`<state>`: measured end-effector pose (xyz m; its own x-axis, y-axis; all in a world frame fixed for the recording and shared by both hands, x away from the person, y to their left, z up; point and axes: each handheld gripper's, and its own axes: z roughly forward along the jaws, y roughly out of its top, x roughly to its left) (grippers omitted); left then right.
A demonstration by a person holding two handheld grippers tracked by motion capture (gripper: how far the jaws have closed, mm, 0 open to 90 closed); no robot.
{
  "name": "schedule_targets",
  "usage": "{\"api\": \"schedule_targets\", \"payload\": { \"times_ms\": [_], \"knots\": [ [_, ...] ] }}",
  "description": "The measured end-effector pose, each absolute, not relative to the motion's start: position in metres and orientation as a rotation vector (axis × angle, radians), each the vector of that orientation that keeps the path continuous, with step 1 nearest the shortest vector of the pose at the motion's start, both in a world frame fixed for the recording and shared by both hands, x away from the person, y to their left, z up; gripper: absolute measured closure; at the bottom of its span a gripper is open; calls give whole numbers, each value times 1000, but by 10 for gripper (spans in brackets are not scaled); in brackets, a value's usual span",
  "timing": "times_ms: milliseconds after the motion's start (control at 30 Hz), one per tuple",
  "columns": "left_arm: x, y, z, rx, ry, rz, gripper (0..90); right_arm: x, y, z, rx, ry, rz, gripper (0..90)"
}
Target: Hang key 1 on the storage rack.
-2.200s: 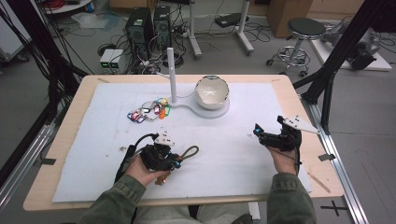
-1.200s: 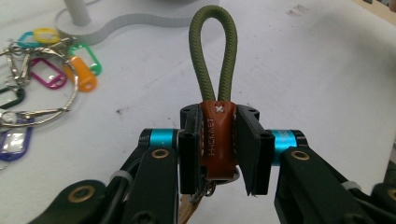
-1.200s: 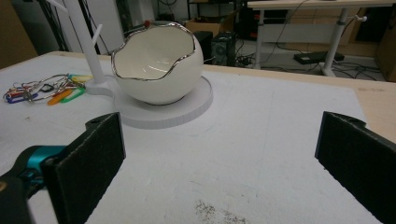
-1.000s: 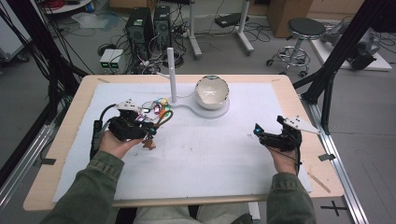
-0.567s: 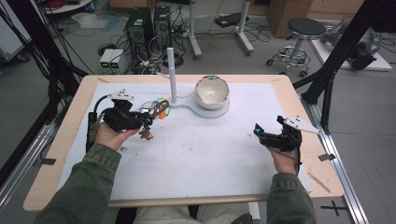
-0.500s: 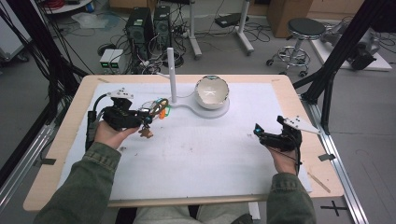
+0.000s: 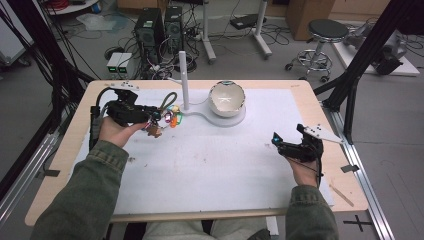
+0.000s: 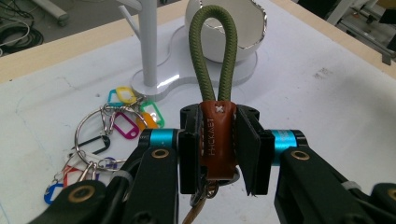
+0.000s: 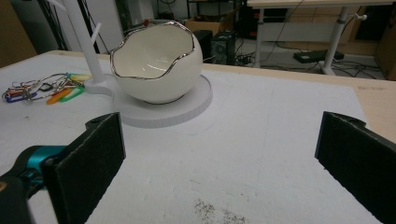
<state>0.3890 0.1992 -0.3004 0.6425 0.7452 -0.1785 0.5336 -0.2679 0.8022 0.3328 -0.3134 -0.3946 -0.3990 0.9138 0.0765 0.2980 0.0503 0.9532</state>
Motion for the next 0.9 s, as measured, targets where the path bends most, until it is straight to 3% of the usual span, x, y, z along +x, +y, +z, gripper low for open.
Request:
{"api": "schedule_targets", "payload": {
  "times_ms": [900],
  "knots": [
    [438, 216, -274, 1847, 1125, 229, 713, 333, -314, -395, 1219, 1755, 1365, 8]
  ]
}}
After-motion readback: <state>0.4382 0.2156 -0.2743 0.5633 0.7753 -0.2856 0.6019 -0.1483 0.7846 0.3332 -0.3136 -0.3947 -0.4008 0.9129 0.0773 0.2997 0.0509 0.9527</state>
